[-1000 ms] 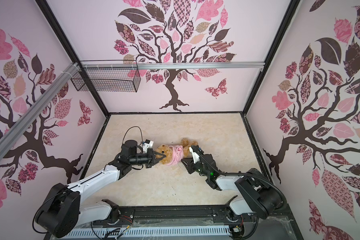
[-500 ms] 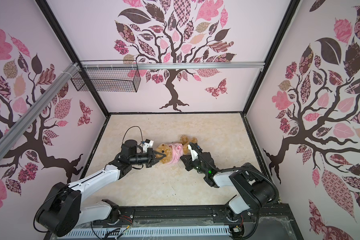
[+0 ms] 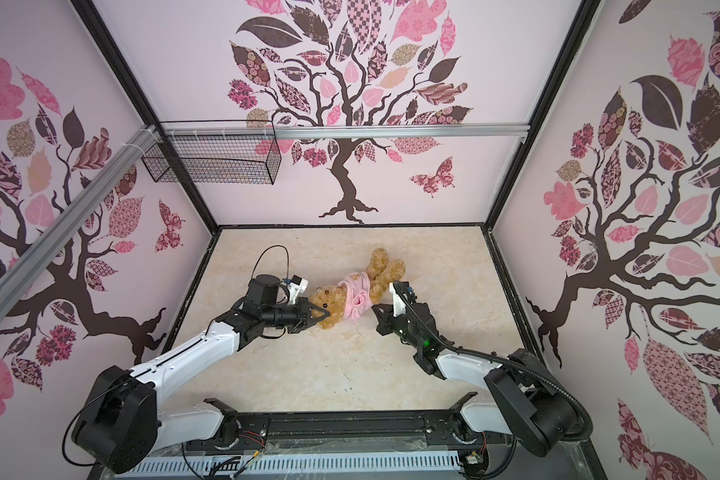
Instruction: Dress the teddy bear
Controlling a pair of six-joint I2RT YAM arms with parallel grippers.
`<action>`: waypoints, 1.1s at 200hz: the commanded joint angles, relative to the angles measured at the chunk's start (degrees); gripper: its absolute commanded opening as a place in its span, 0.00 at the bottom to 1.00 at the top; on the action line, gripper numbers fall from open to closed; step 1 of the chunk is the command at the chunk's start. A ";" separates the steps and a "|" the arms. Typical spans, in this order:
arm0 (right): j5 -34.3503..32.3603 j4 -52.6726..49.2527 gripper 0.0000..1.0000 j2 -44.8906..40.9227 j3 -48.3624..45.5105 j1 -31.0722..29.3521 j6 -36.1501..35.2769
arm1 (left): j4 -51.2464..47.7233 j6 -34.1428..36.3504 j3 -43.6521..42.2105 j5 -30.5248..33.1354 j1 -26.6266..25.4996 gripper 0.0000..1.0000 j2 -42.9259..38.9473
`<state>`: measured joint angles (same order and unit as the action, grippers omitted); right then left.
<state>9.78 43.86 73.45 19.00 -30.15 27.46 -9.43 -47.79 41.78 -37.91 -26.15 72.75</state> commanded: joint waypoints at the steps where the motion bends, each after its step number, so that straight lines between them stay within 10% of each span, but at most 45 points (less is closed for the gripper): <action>1: -0.87 -4.89 0.00 -2.46 0.34 3.88 4.87 | -10.47 9.18 2.57 8.64 -0.01 0.00 0.25; 78: 1.70 -6.48 0.00 -5.72 -2.45 11.50 7.17 | -15.00 11.68 2.90 13.30 -0.30 0.00 0.29; 169: 7.85 -8.45 0.00 -3.05 -2.06 12.44 3.97 | -4.50 8.21 0.13 4.36 -0.39 0.00 0.23; 220: 15.09 -21.42 0.20 -12.76 -0.37 12.27 -0.51 | 3.44 5.01 -2.85 6.44 -4.82 0.00 2.42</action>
<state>21.98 30.11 67.31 15.97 -18.17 30.13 -12.69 -40.62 41.41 -33.19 -27.94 73.82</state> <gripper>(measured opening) 0.180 0.087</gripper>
